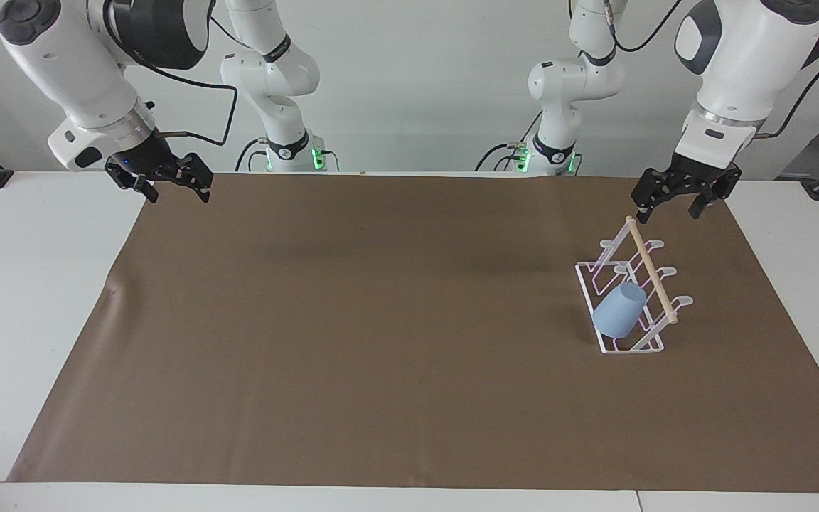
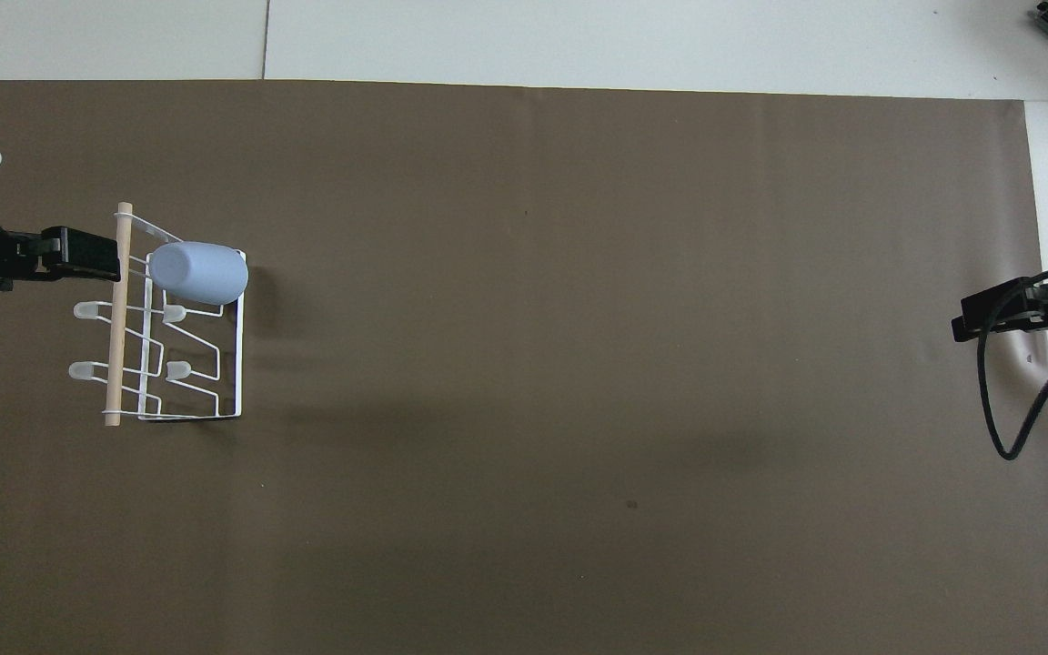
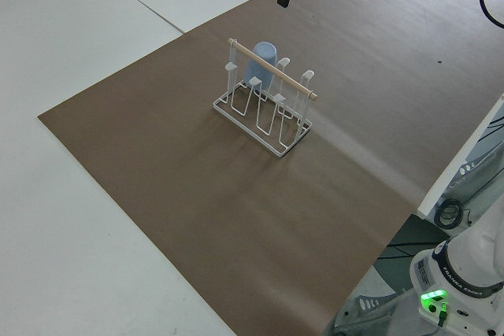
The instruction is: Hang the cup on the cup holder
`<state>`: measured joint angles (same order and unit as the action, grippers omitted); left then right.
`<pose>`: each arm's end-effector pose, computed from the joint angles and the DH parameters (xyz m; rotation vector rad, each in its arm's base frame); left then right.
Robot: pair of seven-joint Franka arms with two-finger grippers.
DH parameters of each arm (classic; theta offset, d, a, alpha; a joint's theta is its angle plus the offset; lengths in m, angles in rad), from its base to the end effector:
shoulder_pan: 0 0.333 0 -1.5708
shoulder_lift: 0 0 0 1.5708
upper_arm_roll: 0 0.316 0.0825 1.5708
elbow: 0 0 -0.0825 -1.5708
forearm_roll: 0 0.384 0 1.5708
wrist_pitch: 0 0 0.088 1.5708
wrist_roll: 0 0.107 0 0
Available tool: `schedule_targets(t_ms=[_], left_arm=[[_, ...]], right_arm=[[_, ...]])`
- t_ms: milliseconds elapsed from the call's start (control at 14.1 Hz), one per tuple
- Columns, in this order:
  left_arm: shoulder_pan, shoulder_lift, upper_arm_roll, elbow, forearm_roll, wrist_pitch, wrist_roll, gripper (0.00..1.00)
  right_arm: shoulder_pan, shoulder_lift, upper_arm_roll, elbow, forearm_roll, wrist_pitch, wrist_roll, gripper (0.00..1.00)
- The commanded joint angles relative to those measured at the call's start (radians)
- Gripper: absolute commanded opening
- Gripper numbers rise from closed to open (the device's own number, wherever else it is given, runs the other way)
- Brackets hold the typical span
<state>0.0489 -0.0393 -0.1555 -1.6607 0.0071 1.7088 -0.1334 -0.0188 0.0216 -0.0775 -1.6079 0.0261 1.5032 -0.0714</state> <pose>0.5516 -0.0600 0.6158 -3.1356 -0.0407 -0.1379 0.5491 -0.0496 0.5898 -3.1005 0.0386 0.1921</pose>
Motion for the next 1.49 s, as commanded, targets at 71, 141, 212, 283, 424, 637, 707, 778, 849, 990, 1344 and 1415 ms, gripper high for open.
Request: schedule_targets(t_ms=[71, 141, 212, 283, 424, 637, 707, 778, 849, 990, 1344, 1415], left_arm=[[0.011, 0.015, 0.008, 0.07, -0.027, -0.13, 0.122, 1.0], [0.011, 0.015, 0.01, 0.076, -0.023, -0.141, 0.153, 1.0], [0.011, 0.016, 0.013, 0.078, -0.019, -0.144, 0.159, 1.0], [0.009, 0.018, 0.01, 0.084, -0.009, -0.143, 0.161, 1.0], [-0.004, 0.009, 0.002, 0.075, 0.068, -0.144, 0.161, 1.0], [0.003, -0.011, 0.002, 0.038, 0.066, -0.135, 0.153, 1.0], [0.011, -0.016, 0.008, 0.032, 0.066, -0.14, 0.153, 1.0], [0.009, -0.017, 0.011, 0.029, 0.065, -0.149, 0.153, 1.0], [0.002, -0.019, 0.01, 0.029, 0.063, -0.152, 0.149, 1.0], [0.005, -0.007, 0.002, 0.061, -0.039, -0.159, 0.106, 1.0], [0.002, -0.001, 0.001, 0.142, -0.012, -0.247, 0.127, 1.0], [0.003, 0.001, 0.005, 0.145, -0.009, -0.247, 0.127, 1.0]], right_arm=[[0.0, -0.015, 0.002, -0.021, -0.003, 0.07, -0.022, 1.0], [0.0, -0.015, 0.002, -0.02, -0.003, 0.09, -0.022, 1.0], [-0.001, -0.015, 0.002, -0.017, -0.002, 0.101, -0.022, 1.0], [-0.001, -0.017, 0.002, -0.014, -0.002, 0.109, -0.022, 1.0], [-0.001, -0.02, 0.002, -0.012, -0.002, 0.132, -0.022, 1.0], [-0.001, -0.023, 0.002, -0.012, -0.002, 0.173, -0.022, 1.0], [-0.001, -0.025, 0.004, -0.011, -0.002, 0.18, -0.022, 1.0], [-0.001, -0.031, 0.004, -0.01, -0.002, 0.184, -0.022, 1.0], [-0.001, -0.035, 0.004, -0.01, -0.002, 0.187, -0.022, 1.0], [0.0, -0.046, 0.004, -0.01, -0.002, 0.187, -0.022, 1.0], [0.002, -0.065, 0.004, -0.012, -0.002, 0.186, -0.028, 1.0], [0.002, -0.074, 0.004, -0.014, -0.002, 0.184, -0.028, 1.0]])
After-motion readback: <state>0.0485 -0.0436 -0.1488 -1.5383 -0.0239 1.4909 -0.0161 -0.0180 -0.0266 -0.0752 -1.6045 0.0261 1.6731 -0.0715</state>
